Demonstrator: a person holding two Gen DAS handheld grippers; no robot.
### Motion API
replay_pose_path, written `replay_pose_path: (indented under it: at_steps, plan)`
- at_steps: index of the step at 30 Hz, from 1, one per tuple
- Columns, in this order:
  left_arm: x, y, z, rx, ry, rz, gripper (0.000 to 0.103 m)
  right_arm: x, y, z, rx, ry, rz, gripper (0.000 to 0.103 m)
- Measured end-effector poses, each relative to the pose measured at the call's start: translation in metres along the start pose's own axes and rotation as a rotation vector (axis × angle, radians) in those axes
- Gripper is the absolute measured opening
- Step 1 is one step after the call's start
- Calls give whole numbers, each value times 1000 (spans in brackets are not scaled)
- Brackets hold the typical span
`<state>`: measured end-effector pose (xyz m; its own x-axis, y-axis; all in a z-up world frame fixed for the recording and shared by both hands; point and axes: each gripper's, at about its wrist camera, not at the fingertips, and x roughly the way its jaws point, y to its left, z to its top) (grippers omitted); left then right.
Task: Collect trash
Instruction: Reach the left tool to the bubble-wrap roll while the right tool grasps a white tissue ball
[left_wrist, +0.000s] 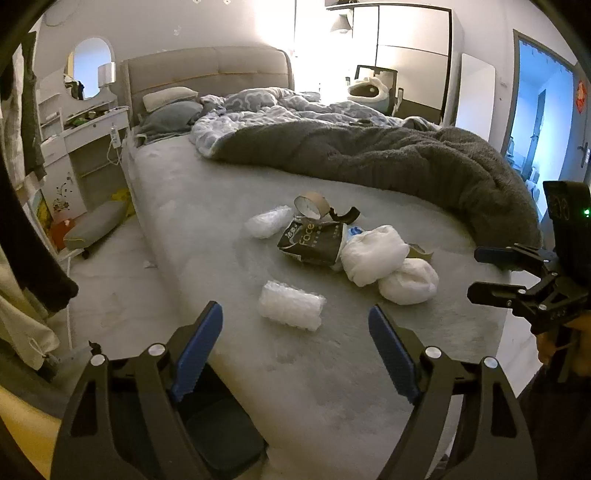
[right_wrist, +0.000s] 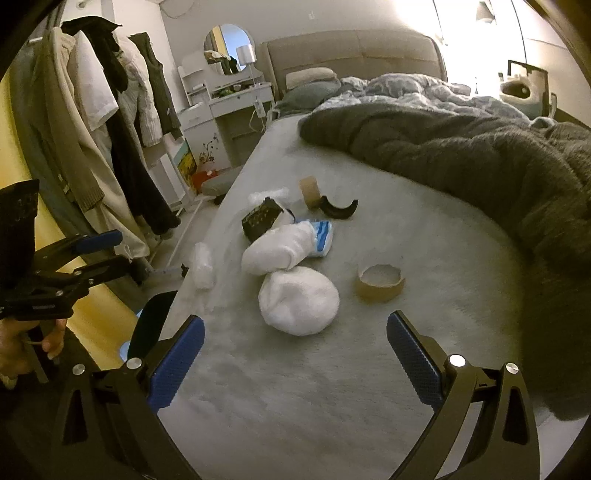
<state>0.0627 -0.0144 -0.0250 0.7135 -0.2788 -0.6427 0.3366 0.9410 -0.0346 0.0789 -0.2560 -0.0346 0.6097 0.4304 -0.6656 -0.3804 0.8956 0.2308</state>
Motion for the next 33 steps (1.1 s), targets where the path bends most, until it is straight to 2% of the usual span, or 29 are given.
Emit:
replay_pose_path:
  at_steps: [13, 17, 22, 24, 26, 33]
  plan:
    - [57, 15, 0, 32, 61, -127, 78, 37, -2, 3, 24, 67, 11, 98]
    - [74, 19, -2, 29, 102, -143, 78, 46, -4, 3, 34, 87, 16, 83]
    - [88, 20, -2, 35, 124, -153, 73, 55, -1, 5, 19, 108, -1, 81]
    - [92, 21, -2, 33, 131, -152, 71, 59, -1, 6, 21, 114, -1, 76]
    - [95, 25, -2, 11, 135, -165, 67, 60, -2, 7, 22, 114, -16, 66]
    - [100, 24, -1, 1, 141, -183, 61, 60, -4, 10, 35, 125, -39, 51]
